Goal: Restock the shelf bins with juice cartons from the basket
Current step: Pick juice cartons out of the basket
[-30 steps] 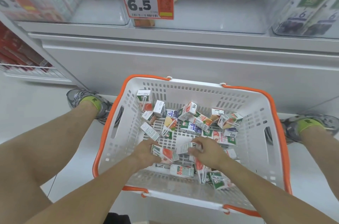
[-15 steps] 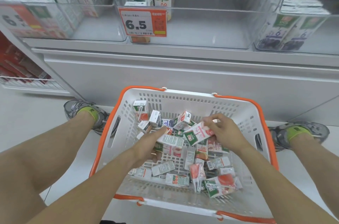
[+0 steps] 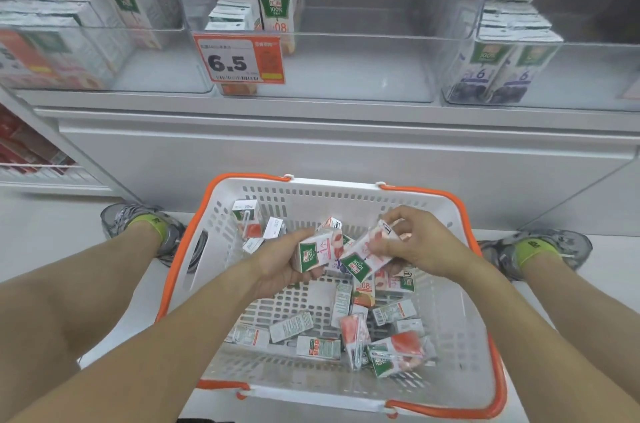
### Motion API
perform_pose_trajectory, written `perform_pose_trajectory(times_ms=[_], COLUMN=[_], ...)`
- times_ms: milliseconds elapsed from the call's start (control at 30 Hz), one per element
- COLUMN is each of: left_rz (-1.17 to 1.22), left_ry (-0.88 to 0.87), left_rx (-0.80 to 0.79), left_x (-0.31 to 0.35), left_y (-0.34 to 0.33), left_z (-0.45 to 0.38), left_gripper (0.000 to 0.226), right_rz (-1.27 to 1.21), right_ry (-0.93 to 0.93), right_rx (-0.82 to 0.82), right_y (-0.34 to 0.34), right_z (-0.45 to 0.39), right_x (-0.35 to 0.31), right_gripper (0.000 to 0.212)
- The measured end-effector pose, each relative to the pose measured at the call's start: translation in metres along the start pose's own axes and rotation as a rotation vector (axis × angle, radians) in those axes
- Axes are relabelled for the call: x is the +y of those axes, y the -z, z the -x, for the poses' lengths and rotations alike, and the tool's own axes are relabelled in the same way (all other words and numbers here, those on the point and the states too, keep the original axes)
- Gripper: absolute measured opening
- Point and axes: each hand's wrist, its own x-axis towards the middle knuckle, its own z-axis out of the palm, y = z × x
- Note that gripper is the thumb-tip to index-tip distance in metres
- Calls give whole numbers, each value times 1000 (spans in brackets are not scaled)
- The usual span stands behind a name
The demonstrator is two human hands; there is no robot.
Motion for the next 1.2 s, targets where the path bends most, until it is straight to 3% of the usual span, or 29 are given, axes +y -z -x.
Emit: perform_pose_trajectory(times_ms=[67, 267, 367, 467, 633, 733, 933, 1000, 1100, 1200], left_rz=[-56, -327, -521, -529, -414, -489, -461, -407, -340, -294], left_ry=[1, -19, -19, -27, -11, -27, -102, -147, -189, -211], left_rx=[-17, 5, -35, -107, -224, -285, -279, -245, -212, -196], left_x=[18, 71, 101, 120, 123, 132, 145, 144, 143, 145], left_y=[-5, -19, -23, -27, -33, -24, -9, -8, -8, -12], left_z=[6, 35, 54, 73, 79, 71, 57, 50, 46, 46], left_gripper=[31, 28, 31, 44, 56, 67, 65, 62, 60, 55], right_rz=[146, 370, 437, 305, 132, 115, 53, 139, 291, -124], right_ry=[56, 273, 340, 350, 319, 317, 370, 333, 62, -203], right_rx=[-3, -82, -114, -88, -144, -129, -39, 9, 7, -141], right_y=[8, 17, 14, 11, 4, 4, 14, 13, 16, 18], right_z=[3, 12, 16, 19, 15, 3, -7, -8, -3, 3], right_x=[-9, -60, -92, -107, -111, -116, -123, -117, -115, -117], right_gripper=[63, 41, 67, 85, 69, 65, 46, 49, 66, 65])
